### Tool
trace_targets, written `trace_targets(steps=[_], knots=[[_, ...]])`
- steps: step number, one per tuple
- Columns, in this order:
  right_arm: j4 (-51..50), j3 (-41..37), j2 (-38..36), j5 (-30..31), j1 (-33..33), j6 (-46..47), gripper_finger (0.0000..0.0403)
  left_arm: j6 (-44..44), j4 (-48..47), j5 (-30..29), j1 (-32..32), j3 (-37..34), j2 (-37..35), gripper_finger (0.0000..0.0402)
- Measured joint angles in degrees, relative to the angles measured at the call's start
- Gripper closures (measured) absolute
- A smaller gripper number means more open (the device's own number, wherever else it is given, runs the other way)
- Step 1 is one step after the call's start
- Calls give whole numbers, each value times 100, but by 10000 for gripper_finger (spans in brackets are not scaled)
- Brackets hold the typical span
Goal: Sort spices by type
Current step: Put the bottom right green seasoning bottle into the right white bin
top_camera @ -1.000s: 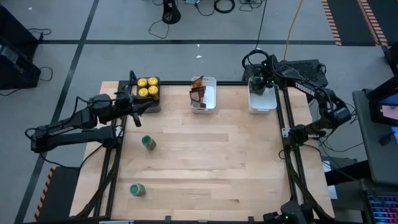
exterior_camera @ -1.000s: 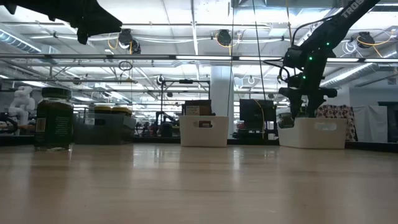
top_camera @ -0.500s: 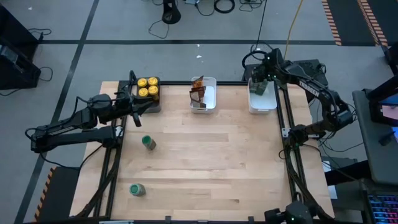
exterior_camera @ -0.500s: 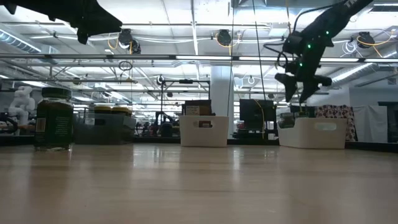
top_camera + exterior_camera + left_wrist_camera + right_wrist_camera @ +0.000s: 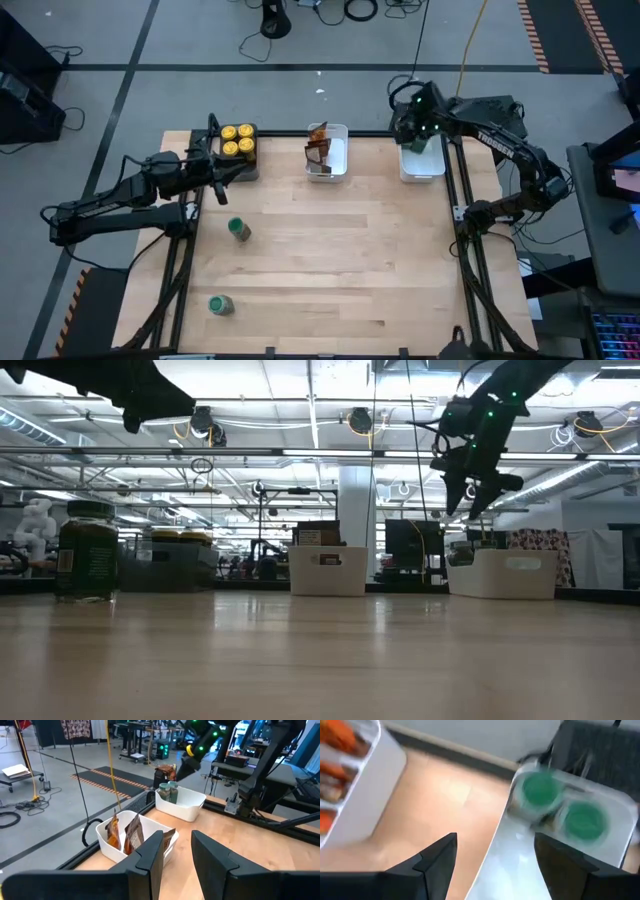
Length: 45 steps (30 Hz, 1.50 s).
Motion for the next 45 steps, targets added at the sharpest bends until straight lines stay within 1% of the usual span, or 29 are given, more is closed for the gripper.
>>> trace_targets(steps=[3, 6, 8, 11, 15, 17, 20, 25, 29, 32, 36, 40, 45], knots=[[-327, -28, 0, 28, 265, 354, 164, 4, 4, 0, 0, 0, 0, 297], [-603, -78, 0, 41, 408, 560, 194, 112, 12, 0, -1, 0, 0, 297], [-679, -168, 0, 75, 490, 675, 223, 116, 13, 0, 0, 0, 0, 297], [-664, -449, 0, 285, 561, 818, 282, 106, 18, 42, 0, 0, -1, 297], [-164, -1030, 4, 519, 557, 927, 372, 92, 28, 232, 0, 0, 0, 297], [110, -1266, 4, 554, 505, 920, 394, -4, 28, 255, -6, 0, 0, 297], [553, -1537, 4, 750, 385, 1008, 393, -57, 28, 260, -7, 0, 0, 297], [795, -1810, 4, 1103, 171, 1044, 401, -168, 28, 258, -7, 0, 0, 297], [1284, -1977, 7, 1127, 98, 1046, 402, -358, 30, 281, -7, 0, 0, 297], [1442, -2000, 7, 1314, 86, 1057, 402, -361, 30, 400, -7, 0, 0, 297], [1439, -2000, 7, 1706, 48, 1064, 402, -367, 30, 424, -7, 0, 0, 297], [1517, -2000, 7, 1886, 22, 1060, 403, -548, 28, 444, -7, 0, 0, 297], [1913, -2000, 9, 1923, 4, 1042, 403, -656, 28, 478, -7, 0, 0, 297]])
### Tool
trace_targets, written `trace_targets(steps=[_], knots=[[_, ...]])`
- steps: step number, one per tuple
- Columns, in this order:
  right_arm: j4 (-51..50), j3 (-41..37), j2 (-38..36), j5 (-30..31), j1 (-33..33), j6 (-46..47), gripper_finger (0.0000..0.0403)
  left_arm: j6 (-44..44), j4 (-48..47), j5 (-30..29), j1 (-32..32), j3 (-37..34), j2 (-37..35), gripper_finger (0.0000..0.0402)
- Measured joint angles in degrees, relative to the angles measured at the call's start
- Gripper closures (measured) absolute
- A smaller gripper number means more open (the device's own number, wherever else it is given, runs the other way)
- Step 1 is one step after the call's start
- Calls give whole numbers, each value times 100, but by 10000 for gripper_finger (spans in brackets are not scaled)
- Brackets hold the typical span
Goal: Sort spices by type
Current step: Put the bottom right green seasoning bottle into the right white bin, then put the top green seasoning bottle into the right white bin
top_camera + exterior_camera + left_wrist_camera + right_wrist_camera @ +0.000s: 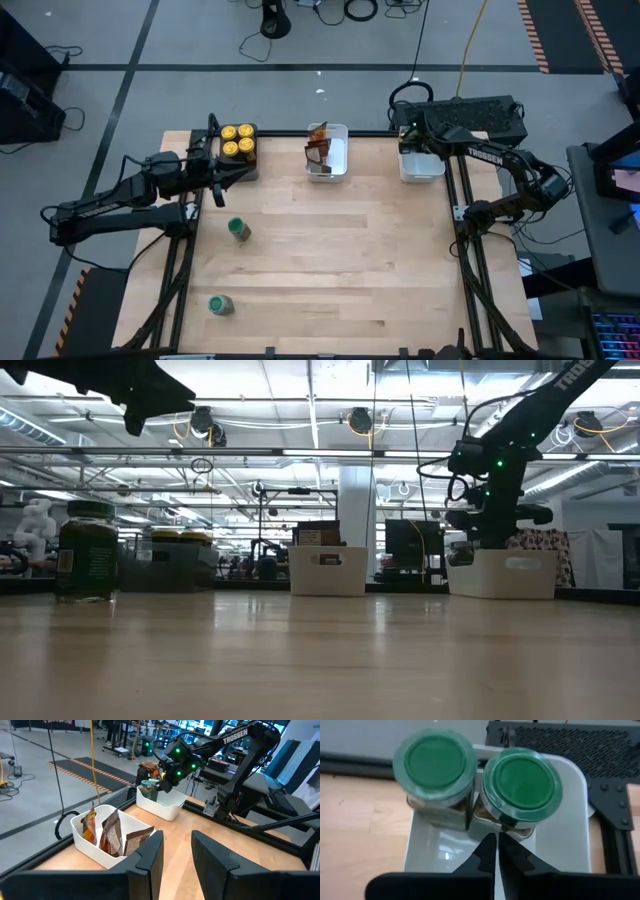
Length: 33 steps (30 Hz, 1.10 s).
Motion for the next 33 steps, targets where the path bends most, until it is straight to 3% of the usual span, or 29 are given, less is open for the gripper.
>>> trace_targets(steps=[5, 17, 23, 30, 33], knots=[[36, 0, 9, 256, 0, -1, 403, -11, 0, 73, 0, 0, 0, 297], [-121, -2, -22, 52, 225, -103, 403, -157, -5, 363, 0, 0, 0, 297], [-324, -2, -468, 5, 668, -81, 403, -162, -97, 759, 0, 0, -2, 297], [-50, 105, -1274, -829, 1458, -74, 403, -293, -504, 798, 0, 9, 0, 297], [112, 488, -1405, -880, 2024, -233, 403, -301, -999, 974, 2, 97, 14, 297]])
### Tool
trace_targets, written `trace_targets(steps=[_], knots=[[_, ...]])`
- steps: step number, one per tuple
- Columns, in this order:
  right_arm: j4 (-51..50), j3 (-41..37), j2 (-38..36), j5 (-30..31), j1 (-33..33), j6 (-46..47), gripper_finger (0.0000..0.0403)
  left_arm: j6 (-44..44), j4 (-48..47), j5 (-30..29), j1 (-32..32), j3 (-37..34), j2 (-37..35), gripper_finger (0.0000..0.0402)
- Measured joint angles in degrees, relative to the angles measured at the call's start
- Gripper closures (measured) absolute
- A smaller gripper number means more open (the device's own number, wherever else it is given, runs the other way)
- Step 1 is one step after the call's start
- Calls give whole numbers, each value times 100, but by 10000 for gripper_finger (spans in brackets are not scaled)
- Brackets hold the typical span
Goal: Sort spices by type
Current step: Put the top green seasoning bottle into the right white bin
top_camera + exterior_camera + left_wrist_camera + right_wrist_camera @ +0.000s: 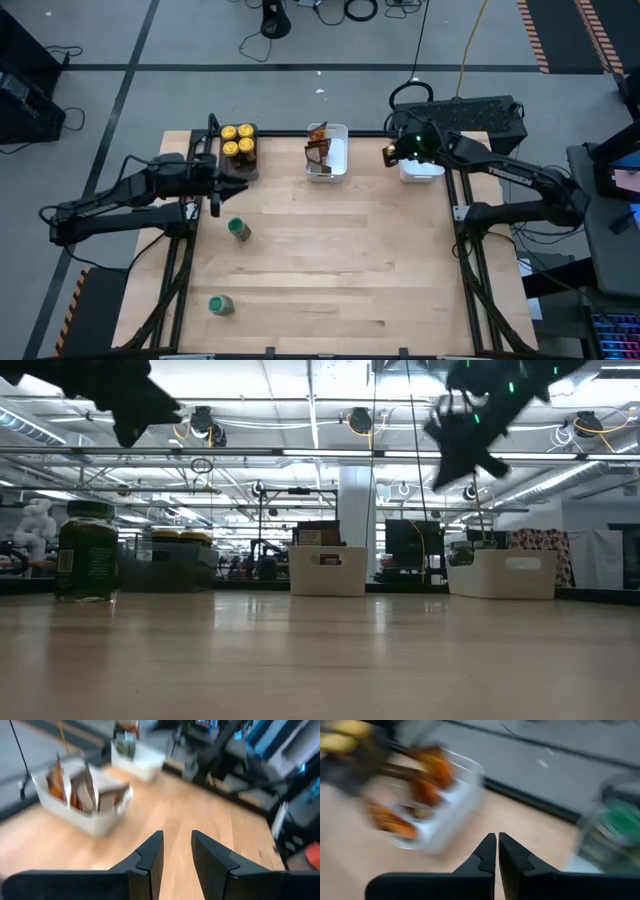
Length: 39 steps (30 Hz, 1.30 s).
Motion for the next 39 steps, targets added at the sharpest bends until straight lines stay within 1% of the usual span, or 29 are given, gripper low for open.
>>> trace_targets(steps=[3, 7, 10, 13, 15, 21, 24, 27, 31, 33, 39], knots=[[162, 486, 65, 22, 577, -332, 403, 69, -833, 153, -2, 205, 136, 297], [566, 1108, 391, 11, 1270, -979, 403, 452, -1925, 357, -3, 305, 339, 297], [871, 1494, 719, -176, 1650, -1506, 403, 627, -2462, 732, -48, 305, 493, 297], [1039, 1803, 1070, -451, 1919, -1958, 402, 618, -2506, 1208, -208, 305, 600, 297], [1138, 1939, 1314, -600, 2052, -2217, 400, 606, -2506, 1378, -362, 305, 619, 297], [1210, 2259, 1986, -1035, 2332, -2559, 385, 322, -2647, 1386, -943, 305, 641, 297], [1203, 2356, 2271, -1161, 2459, -2679, 371, 105, -2482, 1387, -1212, 328, 657, 297], [1260, 2407, 2455, -1161, 2556, -2810, 352, 17, -2375, 1369, -1456, 550, 767, 297], [1697, 2408, 2564, -1146, 2620, -2933, 319, 221, -2443, 1328, -1727, 851, 990, 297], [2062, 2414, 2600, -1142, 2634, -2945, 301, 272, -2624, 1321, -1830, 971, 1106, 297], [2485, 2414, 2613, -1139, 2631, -2906, 249, 548, -3080, 1276, -1966, 1016, 1465, 297]])
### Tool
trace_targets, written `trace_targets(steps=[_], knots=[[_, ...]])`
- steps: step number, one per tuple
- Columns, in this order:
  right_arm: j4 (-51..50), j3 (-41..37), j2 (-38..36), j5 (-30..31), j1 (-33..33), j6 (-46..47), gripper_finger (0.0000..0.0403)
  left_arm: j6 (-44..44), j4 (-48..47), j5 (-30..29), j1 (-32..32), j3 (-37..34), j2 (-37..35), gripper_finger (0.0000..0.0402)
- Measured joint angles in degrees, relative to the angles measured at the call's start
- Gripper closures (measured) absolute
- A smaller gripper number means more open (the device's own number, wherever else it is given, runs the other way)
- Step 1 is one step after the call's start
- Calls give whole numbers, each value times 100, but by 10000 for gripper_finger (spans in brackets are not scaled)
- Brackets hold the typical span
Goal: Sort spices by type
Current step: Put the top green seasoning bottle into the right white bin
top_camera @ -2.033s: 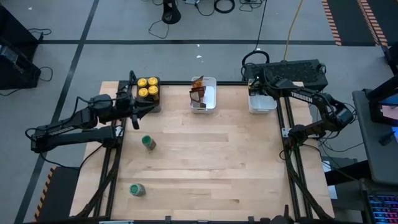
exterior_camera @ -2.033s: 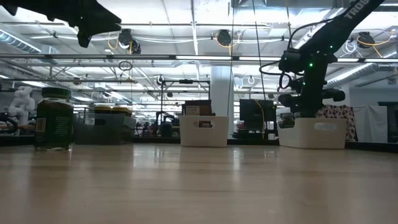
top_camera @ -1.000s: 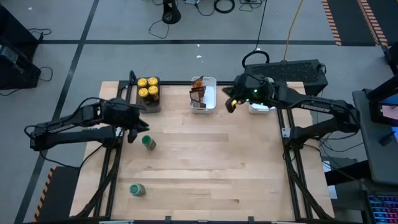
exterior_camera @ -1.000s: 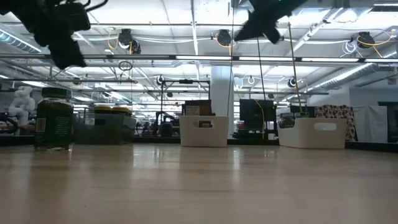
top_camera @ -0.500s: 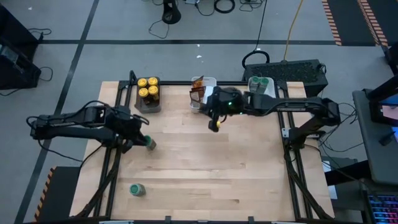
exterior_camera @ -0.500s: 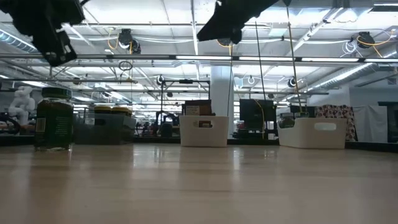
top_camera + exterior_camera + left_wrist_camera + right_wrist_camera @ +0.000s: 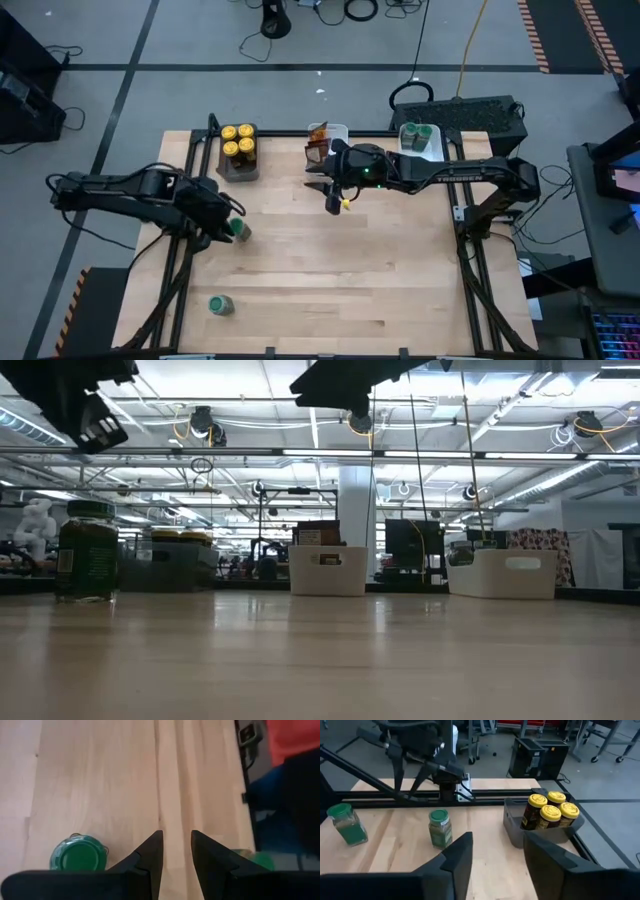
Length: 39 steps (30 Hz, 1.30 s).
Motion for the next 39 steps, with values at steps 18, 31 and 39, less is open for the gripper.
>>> trace_targets(steps=[18, 31, 39], knots=[[-22, 0, 0, 3, -17, 24, 214, 222, 70, -1083, 1, -2, 402, 200], [-40, -2, 0, 9, -164, 27, 215, 234, -289, -1228, 15, -9, 623, 95], [-47, -2, 0, 6, -167, 29, 215, 511, -295, -1944, 15, -9, 945, 94]])
